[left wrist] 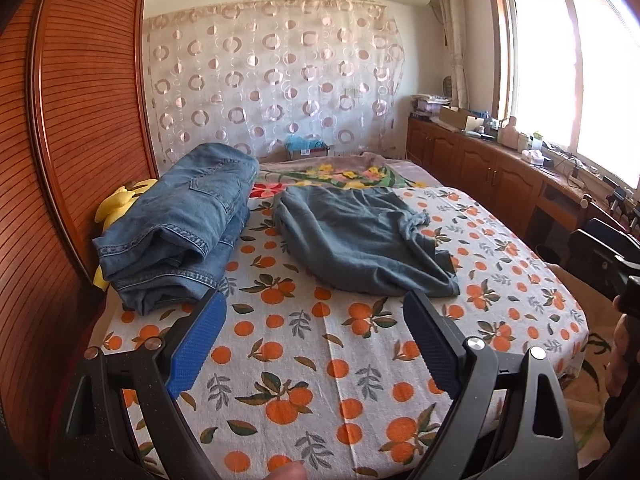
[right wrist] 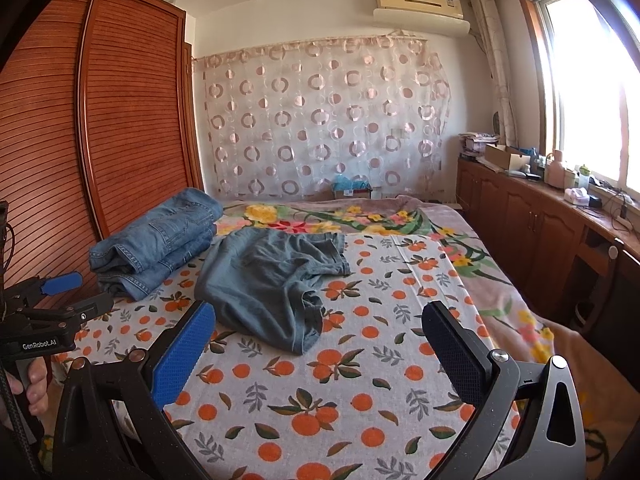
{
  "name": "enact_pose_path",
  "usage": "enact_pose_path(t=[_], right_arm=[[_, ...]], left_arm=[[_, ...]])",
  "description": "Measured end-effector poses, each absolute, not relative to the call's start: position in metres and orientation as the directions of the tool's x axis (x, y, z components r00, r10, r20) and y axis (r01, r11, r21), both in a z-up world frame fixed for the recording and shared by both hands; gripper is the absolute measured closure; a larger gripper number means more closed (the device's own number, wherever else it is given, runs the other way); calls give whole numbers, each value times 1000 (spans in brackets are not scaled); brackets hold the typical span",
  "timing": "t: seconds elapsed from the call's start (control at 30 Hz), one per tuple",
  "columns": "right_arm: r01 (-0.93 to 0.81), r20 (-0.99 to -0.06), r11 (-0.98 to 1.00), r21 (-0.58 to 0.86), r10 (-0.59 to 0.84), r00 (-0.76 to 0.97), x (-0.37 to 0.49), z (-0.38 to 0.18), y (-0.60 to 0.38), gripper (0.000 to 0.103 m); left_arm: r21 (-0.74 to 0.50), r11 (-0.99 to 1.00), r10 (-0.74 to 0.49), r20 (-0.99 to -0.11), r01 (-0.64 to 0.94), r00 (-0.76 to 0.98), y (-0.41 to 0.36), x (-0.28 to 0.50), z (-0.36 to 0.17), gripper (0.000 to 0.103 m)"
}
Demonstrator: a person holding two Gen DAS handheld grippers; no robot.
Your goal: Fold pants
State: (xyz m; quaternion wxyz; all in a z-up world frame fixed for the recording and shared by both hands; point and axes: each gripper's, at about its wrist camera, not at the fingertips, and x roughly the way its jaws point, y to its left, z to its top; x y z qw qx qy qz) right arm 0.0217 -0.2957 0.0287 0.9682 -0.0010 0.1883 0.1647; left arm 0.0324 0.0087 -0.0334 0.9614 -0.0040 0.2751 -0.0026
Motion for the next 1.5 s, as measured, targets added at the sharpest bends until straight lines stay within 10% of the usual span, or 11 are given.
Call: enact_pose_path(t=[0.67, 1.2, 1.5], right_arm=[[-476, -474, 878, 41, 437, 765, 76, 15, -276, 6], [-567, -710, 823, 20, 411, 571, 158, -24, -249, 59], [-592, -698, 806, 1, 424, 577, 157, -26, -245, 98]], left_arm=[[-6, 1000, -28, -567, 30, 823, 26, 76, -64, 12], [32, 996, -55, -562, 88, 826, 39, 86, -81, 19], [31, 996, -55, -559, 87, 827, 42, 88, -80, 19]])
